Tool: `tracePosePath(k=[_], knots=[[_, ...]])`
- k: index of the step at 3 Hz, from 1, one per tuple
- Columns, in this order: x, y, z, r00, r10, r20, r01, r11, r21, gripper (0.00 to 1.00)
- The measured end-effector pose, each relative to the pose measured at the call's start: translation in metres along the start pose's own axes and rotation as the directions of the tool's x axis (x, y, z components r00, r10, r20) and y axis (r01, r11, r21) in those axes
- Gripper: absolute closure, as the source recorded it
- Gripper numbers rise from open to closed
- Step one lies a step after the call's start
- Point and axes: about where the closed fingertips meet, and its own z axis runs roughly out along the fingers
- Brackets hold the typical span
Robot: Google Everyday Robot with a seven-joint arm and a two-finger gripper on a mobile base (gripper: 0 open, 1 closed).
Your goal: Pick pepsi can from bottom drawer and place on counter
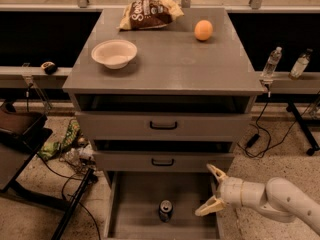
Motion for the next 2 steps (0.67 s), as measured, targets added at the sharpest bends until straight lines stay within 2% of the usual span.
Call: tracePosePath(k=[1,2], knots=[[0.060,-0.012,0.047,0.998,-0.056,-0.004,0.056,0.9979,-0.032,0.00],[0.091,-0.024,0.073,0.998,-0.067,0.015,0.068,0.9963,-0.053,0.00]])
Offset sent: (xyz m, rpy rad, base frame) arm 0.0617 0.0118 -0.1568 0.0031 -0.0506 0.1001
